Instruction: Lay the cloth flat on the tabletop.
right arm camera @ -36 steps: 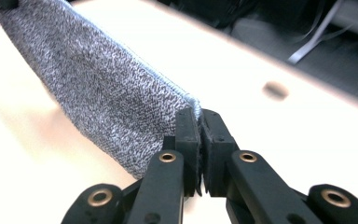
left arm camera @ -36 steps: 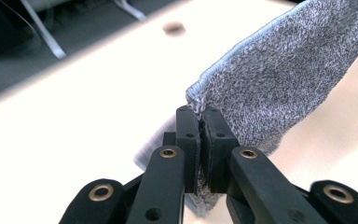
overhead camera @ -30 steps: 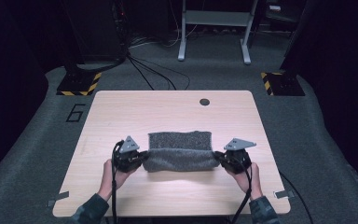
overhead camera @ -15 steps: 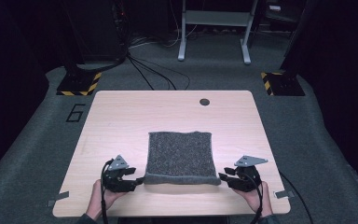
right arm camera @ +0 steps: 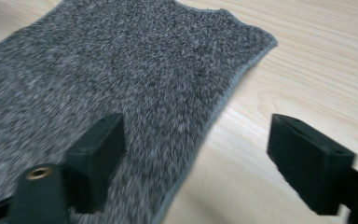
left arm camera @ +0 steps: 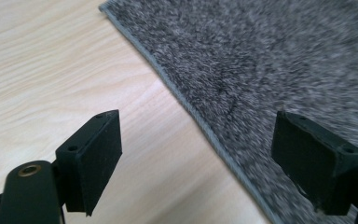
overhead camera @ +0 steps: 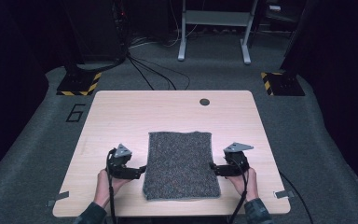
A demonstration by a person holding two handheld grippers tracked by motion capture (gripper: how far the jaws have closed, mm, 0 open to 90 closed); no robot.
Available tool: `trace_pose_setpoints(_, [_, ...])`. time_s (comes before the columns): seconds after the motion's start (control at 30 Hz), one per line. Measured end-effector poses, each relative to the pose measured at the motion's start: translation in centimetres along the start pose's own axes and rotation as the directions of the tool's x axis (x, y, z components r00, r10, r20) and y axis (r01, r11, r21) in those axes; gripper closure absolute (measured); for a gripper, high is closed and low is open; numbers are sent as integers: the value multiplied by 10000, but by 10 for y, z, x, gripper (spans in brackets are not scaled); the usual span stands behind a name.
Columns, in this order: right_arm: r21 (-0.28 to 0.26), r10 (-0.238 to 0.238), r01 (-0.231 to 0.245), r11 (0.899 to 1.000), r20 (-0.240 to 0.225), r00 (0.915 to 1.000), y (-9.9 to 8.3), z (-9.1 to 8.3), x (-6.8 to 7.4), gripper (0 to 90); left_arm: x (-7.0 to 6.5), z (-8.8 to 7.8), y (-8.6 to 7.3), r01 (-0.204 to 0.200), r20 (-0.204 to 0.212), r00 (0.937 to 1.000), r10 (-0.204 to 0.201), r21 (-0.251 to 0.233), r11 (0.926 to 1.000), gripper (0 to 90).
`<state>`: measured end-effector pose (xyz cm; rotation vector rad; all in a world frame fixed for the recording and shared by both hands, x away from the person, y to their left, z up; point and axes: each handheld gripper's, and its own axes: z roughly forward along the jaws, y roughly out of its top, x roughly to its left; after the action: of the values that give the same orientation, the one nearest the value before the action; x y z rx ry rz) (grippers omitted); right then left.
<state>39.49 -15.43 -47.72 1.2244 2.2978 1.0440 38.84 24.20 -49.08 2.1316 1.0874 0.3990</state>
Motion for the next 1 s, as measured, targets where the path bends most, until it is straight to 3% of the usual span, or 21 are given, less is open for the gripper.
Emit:
trace_pose_setpoints(0.13, [247, -217, 207, 9995, 410, 9989, 4, 23, 2, 146, -5, 19, 6, -236, -536, 9982, 254, 330, 9992, 149])
trace_pose_setpoints(0.23, [389, -31, 4, 9992, 697, 9976, 7, 37, 0, 132, -4, 34, 10, -217, -923, 9954, 267, 548, 9983, 148])
trace_pose_setpoints(0.3, [559, 101, -150, 9983, 866, 9962, 8, 44, -2, 131, -3, 39, 11, -263, -1011, 9943, 334, 711, 9971, 148])
trace_pose_setpoints(0.37, [721, -138, 64, 9974, 1029, 9946, 9, 53, -6, 131, -2, 45, 11, -214, -1057, 9939, 303, 839, 9962, 149])
trace_pose_setpoints(0.43, [1007, 9, -129, 9948, 1178, 9930, 8, 60, -9, 134, 0, 48, 11, -228, -1092, 9935, 313, 778, 9967, 143])
trace_pose_setpoints(0.53, [1176, -113, -45, 9931, 1335, 9910, 8, 64, -10, 133, 1, 49, 12, -231, -1118, 9932, 320, 801, 9965, 142])
trace_pose_setpoints(0.87, [1164, -176, -6, 9932, 1547, 9878, 16, 72, -23, 133, 7, 56, 20, -136, -1265, 9917, 225, 710, 9974, 143])
trace_pose_setpoints(1.0, [1083, -61, -103, 9941, 1504, 9886, 16, 73, -26, 132, 6, 48, 20, 73, -1226, 9925, 19, 750, 9972, 116])
